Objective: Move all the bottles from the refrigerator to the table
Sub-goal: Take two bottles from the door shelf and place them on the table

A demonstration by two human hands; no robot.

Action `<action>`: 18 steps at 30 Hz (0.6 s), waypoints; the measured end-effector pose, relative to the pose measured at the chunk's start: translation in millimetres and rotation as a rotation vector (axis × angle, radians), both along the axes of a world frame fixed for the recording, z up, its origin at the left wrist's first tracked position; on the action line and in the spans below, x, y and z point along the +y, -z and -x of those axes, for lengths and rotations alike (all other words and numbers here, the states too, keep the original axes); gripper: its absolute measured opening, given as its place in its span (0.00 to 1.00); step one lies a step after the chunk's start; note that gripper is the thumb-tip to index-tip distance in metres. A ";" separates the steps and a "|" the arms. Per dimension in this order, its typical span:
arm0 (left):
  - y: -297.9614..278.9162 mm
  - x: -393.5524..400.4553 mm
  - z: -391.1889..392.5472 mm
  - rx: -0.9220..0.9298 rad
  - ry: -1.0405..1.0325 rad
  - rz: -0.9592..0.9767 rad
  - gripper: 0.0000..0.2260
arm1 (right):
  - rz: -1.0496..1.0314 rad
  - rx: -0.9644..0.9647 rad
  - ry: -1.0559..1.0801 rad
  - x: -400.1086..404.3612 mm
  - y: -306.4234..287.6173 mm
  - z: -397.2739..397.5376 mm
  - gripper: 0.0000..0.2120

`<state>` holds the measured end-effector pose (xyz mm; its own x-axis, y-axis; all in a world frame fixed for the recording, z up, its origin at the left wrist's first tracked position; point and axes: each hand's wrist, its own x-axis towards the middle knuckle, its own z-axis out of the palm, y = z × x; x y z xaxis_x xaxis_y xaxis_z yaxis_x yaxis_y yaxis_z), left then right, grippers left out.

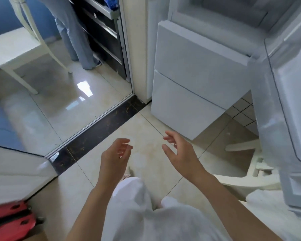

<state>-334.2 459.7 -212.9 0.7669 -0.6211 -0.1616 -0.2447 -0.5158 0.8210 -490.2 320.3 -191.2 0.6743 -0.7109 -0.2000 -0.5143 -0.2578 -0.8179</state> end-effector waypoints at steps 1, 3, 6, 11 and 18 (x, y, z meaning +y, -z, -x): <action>-0.2 -10.5 -18.2 -0.013 0.036 0.000 0.09 | -0.003 -0.001 0.035 -7.6 -0.4 -13.2 0.19; -1.9 -33.2 -59.9 -0.021 0.106 -0.003 0.10 | -0.007 0.005 0.111 -23.2 -3.0 -41.2 0.18; -12.9 -72.5 -121.1 -0.006 0.208 -0.011 0.10 | -0.012 0.009 0.244 -43.2 -12.0 -76.1 0.19; -32.0 -153.8 -188.9 -0.044 0.363 0.027 0.09 | 0.021 -0.011 0.426 -79.9 -22.7 -110.8 0.19; -58.9 -283.1 -220.6 -0.046 0.532 0.154 0.09 | 0.135 -0.065 0.607 -160.9 -47.3 -131.0 0.18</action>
